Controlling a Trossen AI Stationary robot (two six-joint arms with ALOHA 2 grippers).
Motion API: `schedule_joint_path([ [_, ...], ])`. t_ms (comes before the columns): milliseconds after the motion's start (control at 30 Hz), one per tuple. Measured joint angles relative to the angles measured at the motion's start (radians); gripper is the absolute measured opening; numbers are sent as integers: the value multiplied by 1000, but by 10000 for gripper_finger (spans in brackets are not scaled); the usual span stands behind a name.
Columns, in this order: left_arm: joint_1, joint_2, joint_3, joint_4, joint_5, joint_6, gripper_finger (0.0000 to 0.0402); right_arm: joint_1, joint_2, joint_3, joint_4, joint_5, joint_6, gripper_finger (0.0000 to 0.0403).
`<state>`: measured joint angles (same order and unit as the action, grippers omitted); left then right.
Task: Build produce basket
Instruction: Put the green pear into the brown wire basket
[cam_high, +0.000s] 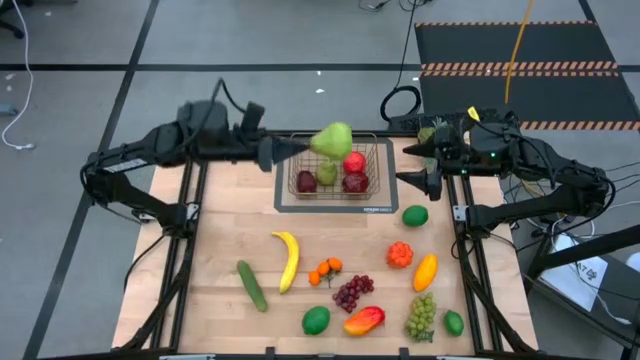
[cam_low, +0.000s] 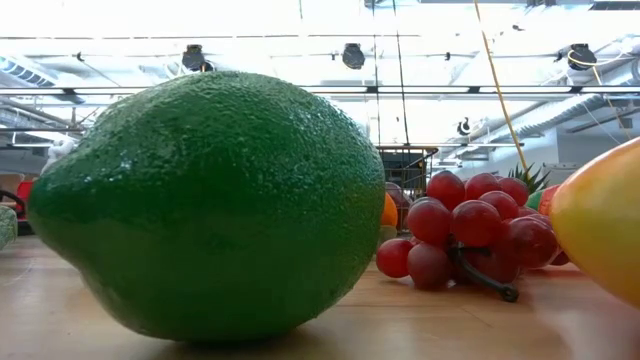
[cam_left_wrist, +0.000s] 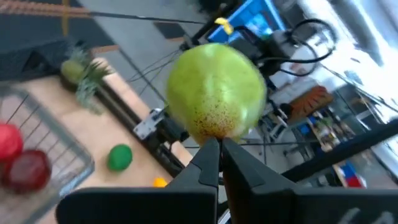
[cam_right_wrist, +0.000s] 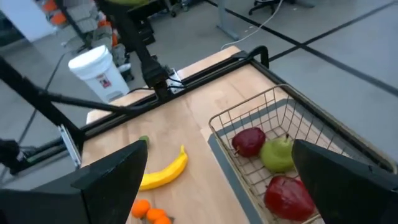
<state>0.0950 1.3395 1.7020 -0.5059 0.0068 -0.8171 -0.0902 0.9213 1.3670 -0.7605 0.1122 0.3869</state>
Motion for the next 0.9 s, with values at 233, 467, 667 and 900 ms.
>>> schedule_joint_path([
  [233,117,-2,0,13,192,144,4,0,9,0,0,38,131,395],
  [467,152,-2,0,22,213,423,7,0,9,0,1,70,259,395],
  [667,153,-2,0,39,247,695,6,0,11,0,1,71,328,395],
  [900,144,-2,0,39,247,994,5,0,14,0,1,71,365,395],
])
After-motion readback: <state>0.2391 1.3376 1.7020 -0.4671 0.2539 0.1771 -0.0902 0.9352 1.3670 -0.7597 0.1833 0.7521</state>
